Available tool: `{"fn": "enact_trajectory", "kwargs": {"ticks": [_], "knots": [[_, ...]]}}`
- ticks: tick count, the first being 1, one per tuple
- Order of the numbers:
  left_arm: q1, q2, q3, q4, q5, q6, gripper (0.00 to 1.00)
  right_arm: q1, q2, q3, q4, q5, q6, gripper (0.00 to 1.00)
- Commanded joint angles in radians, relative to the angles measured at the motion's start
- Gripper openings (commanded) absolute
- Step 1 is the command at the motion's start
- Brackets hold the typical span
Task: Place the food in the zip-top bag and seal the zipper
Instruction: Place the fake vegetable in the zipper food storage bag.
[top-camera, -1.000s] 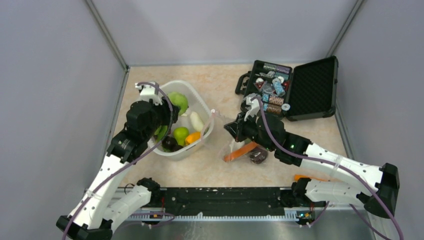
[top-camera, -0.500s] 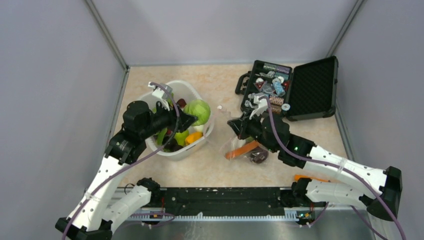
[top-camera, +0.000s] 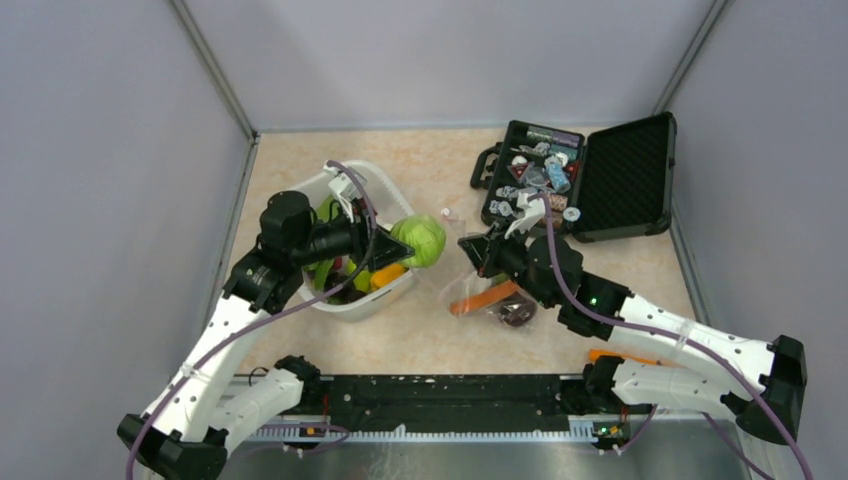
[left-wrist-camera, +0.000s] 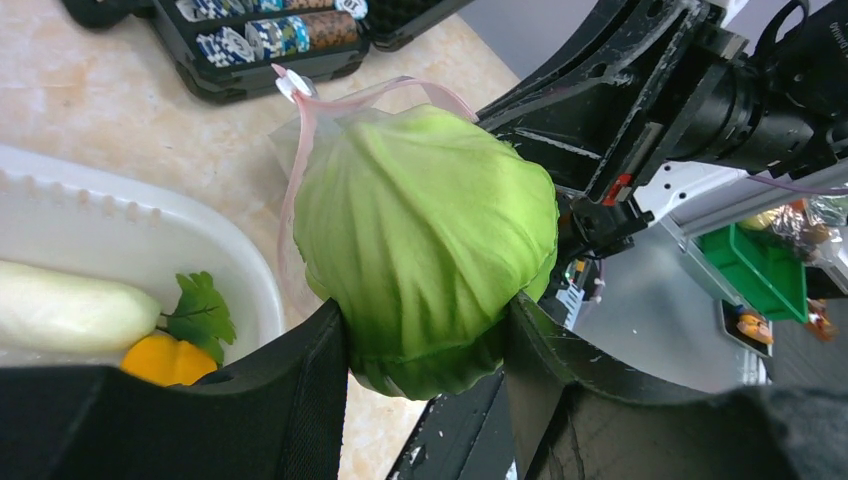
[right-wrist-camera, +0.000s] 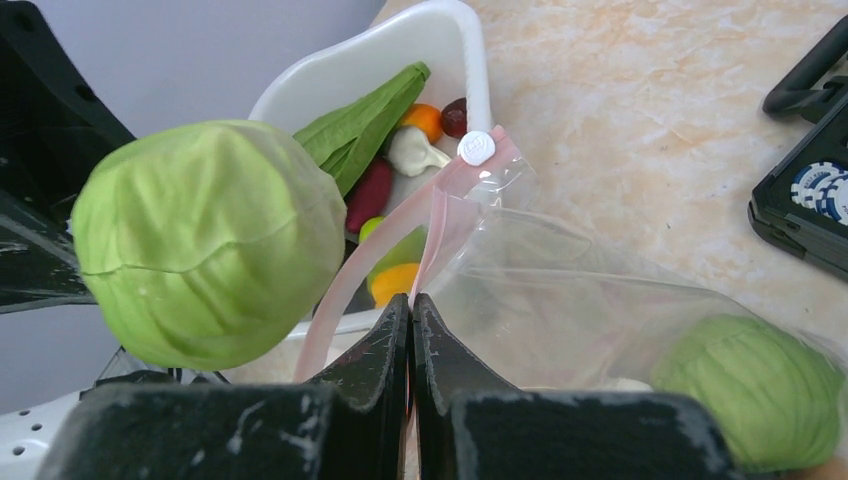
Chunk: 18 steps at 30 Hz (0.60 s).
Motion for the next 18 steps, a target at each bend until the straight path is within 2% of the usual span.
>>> {"fn": "enact_trajectory", "kwargs": {"ticks": [1,4,8,12,14,18], "knots": [[-0.007,0.040,-0.006,0.090,0.058,-0.029,0.21,-0.004,-0.030,0.001,0.079,0.008,0.008,0.00],[-0.021,0.074,-0.023,0.123,0.000,-0.066,0.18,-0.003,-0.037,-0.001,0.096,0.000,0.007,0.00],[-0.031,0.122,-0.028,0.115,-0.037,-0.037,0.21,-0.004,-0.040,0.016,0.101,-0.002,0.005,0.00],[-0.045,0.185,-0.019,0.123,0.002,-0.035,0.21,-0.003,-0.020,0.042,0.088,-0.012,-0.003,0.00],[-0.064,0.196,-0.003,0.098,-0.024,-0.016,0.21,-0.003,-0.011,0.050,0.076,-0.012,-0.005,0.00],[-0.147,0.190,0.036,0.021,-0.240,0.033,0.21,-0.004,0.009,0.060,0.057,-0.006,-0.008,0.00]]}}
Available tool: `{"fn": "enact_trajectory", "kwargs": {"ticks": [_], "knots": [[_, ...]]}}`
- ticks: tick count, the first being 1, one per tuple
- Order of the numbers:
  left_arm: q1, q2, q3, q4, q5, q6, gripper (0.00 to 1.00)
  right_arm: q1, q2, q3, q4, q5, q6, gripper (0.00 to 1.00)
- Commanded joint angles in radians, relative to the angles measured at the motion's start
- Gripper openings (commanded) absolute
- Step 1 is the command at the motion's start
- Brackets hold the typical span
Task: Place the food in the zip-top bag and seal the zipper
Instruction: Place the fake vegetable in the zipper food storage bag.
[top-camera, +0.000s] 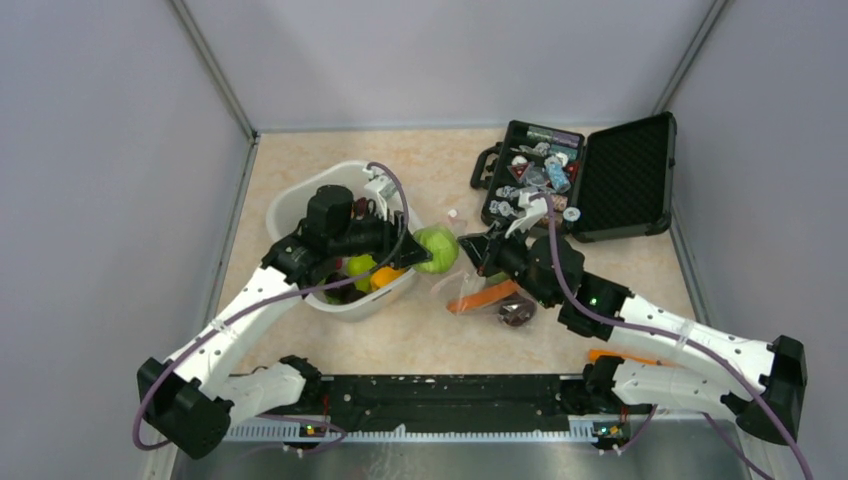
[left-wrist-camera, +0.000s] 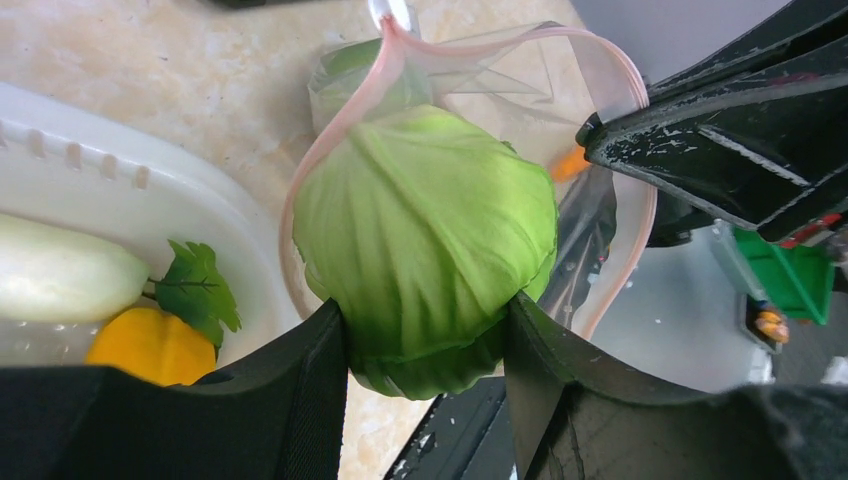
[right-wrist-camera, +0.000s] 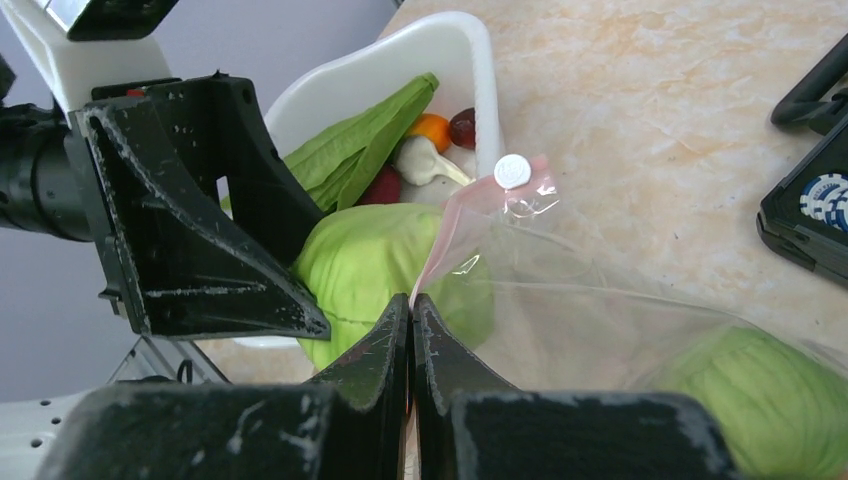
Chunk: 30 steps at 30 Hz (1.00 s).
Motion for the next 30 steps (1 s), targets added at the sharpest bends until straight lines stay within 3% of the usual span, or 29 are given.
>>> {"fn": "enact_trajectory", "kwargs": {"ticks": [1,4,8,11,13,18,21,25,30], "knots": [[-0.096,-0.019,0.081,-0.056,-0.246,0.061,0.22,-0.003,0.024,0.071,0.021,-0.002,-0.008,0.00],[-0.173,-0.029,0.108,-0.101,-0.482,0.069,0.23,-0.003,0.047,0.097,-0.006,-0.013,-0.016,0.00],[-0.248,-0.036,0.131,-0.107,-0.544,0.102,0.23,-0.003,0.077,0.120,-0.031,-0.012,-0.017,0.00],[-0.332,0.005,0.173,-0.163,-0.734,0.132,0.25,-0.004,0.076,0.115,-0.006,-0.030,-0.015,0.00],[-0.351,0.044,0.196,-0.182,-0.749,0.159,0.31,-0.003,0.068,0.110,0.010,-0.033,-0.012,0.00],[-0.403,0.070,0.197,-0.149,-0.712,0.161,0.34,-0.003,0.036,0.094,0.042,-0.021,0.000,0.00],[-0.413,0.063,0.181,-0.116,-0.727,0.165,0.48,-0.004,0.014,0.094,0.015,0.058,0.034,0.00],[-0.415,0.078,0.198,-0.138,-0.780,0.154,0.79,-0.004,-0.065,0.033,0.079,0.128,0.069,0.00],[-0.415,0.009,0.168,-0.040,-0.795,0.142,0.94,-0.004,-0.086,0.046,0.027,0.159,0.058,0.00]]}}
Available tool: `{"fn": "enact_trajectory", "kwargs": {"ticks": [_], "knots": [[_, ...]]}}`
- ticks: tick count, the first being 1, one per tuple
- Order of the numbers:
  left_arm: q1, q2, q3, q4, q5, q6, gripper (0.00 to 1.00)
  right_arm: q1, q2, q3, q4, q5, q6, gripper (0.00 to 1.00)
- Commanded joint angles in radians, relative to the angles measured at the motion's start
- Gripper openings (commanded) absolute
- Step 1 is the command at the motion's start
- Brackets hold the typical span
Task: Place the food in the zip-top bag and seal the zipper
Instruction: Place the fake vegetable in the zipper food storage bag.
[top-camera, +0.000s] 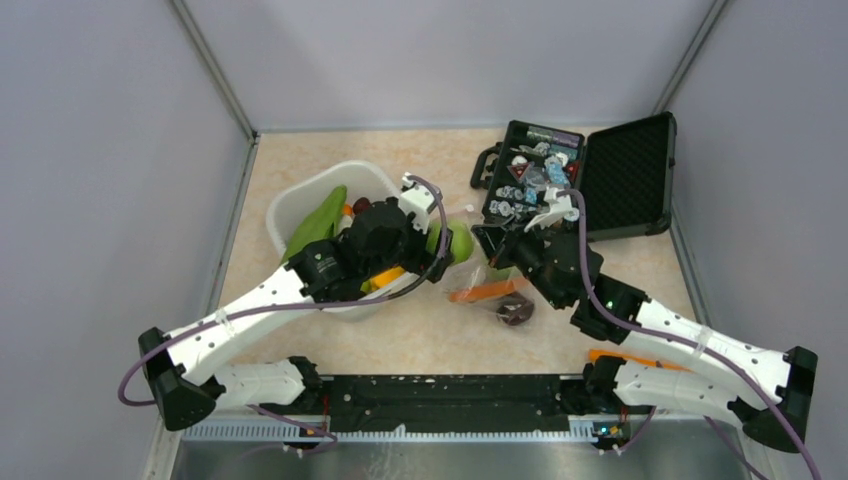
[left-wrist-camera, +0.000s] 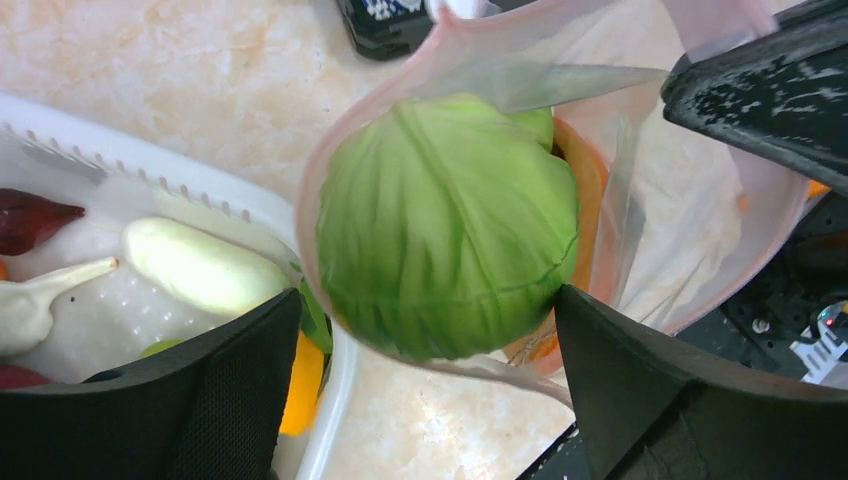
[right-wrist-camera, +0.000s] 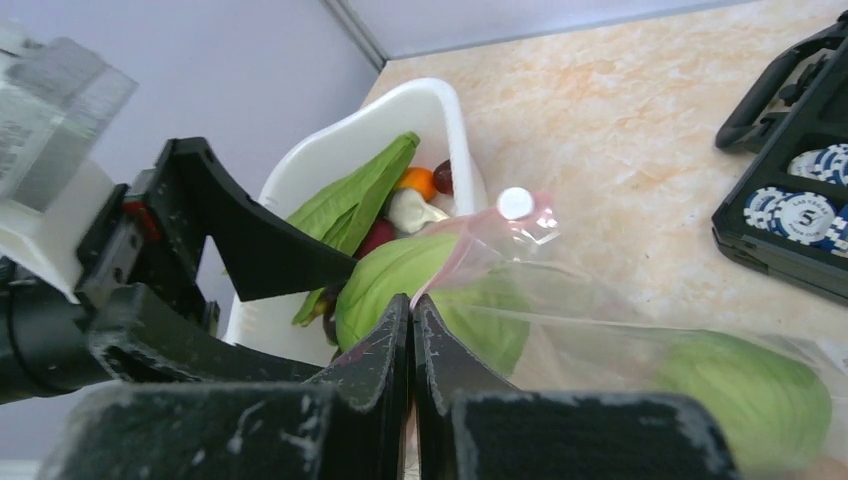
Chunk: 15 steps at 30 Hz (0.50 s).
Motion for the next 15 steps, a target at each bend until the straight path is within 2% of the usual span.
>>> {"fn": "enact_trajectory", "kwargs": {"ticks": [1,6,9,12,15], "knots": [[0.000,-0.092,-0.015,0.145,-0.046,-0.008,0.96,-0.004,-0.029,0.023,0.050,0.065,0.010,0.00],[0.000,-0.171,-0.047,0.214,0.018,-0.009,0.99,-0.004,-0.014,0.016,0.044,0.045,0.013,0.00],[0.001,-0.185,-0.057,0.179,-0.066,-0.027,0.99,-0.005,-0.005,0.014,0.058,0.027,0.015,0.00],[0.007,-0.163,-0.055,0.073,-0.170,-0.081,0.99,-0.005,-0.004,0.001,0.130,-0.026,-0.010,0.00],[0.011,-0.129,-0.051,0.001,-0.168,-0.119,0.98,-0.005,-0.003,-0.003,0.173,-0.074,-0.032,0.00]]}}
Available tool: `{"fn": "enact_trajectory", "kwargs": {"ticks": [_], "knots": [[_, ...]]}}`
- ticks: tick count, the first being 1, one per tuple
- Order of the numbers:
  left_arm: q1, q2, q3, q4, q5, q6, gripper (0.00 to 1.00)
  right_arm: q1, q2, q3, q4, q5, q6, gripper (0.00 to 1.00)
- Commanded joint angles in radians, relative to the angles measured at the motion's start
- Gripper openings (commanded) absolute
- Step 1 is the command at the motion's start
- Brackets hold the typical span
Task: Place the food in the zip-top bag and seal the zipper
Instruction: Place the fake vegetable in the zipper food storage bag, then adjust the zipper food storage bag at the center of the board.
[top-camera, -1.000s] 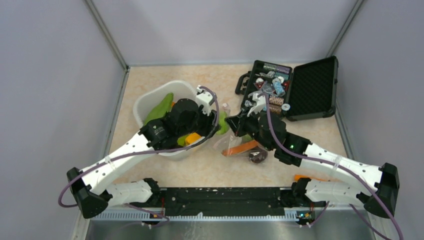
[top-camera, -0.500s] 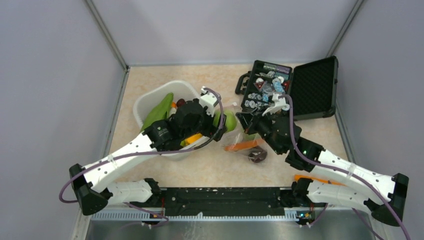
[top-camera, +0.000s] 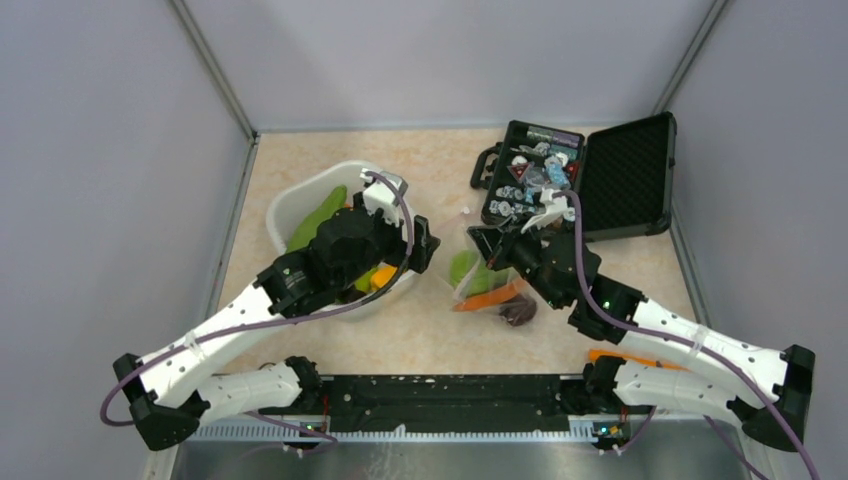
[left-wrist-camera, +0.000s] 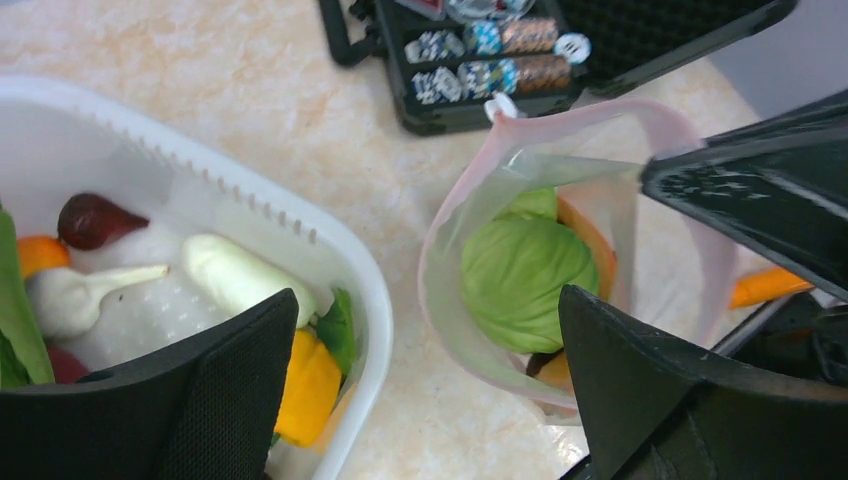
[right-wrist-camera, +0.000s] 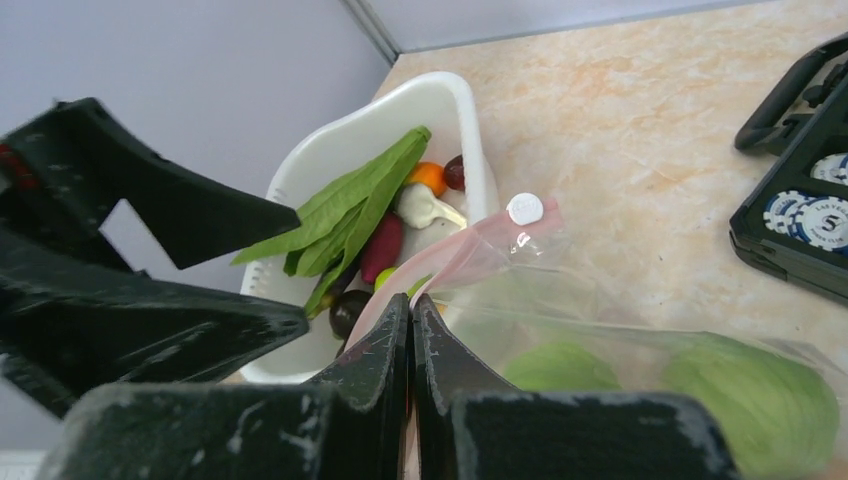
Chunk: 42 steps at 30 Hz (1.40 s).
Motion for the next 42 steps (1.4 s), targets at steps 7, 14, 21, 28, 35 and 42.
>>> {"fn": "enact_trajectory", "kwargs": {"ticks": [7,14,21,28,35,42], "knots": [[0.019,0.091,-0.034,-0.100,0.051,-0.117,0.82,-0.005,-0.012,-0.003,0.136,-0.043,-0.021,0.00],[0.044,0.118,-0.032,-0.063,0.175,-0.095,0.44,-0.005,-0.021,-0.001,0.124,-0.049,-0.056,0.00],[0.058,0.204,0.088,-0.010,0.306,-0.069,0.00,-0.005,-0.148,0.081,-0.042,-0.048,-0.311,0.00],[0.058,0.328,0.263,0.199,0.584,-0.081,0.00,-0.005,-0.356,0.138,-0.232,0.125,-0.327,0.00],[0.057,0.425,0.335,0.281,0.699,-0.130,0.00,-0.005,-0.502,0.138,-0.315,0.245,-0.296,0.00],[0.124,0.425,0.154,0.196,0.451,-0.120,0.00,-0.005,-0.217,0.103,-0.277,0.095,-0.226,0.00]]}}
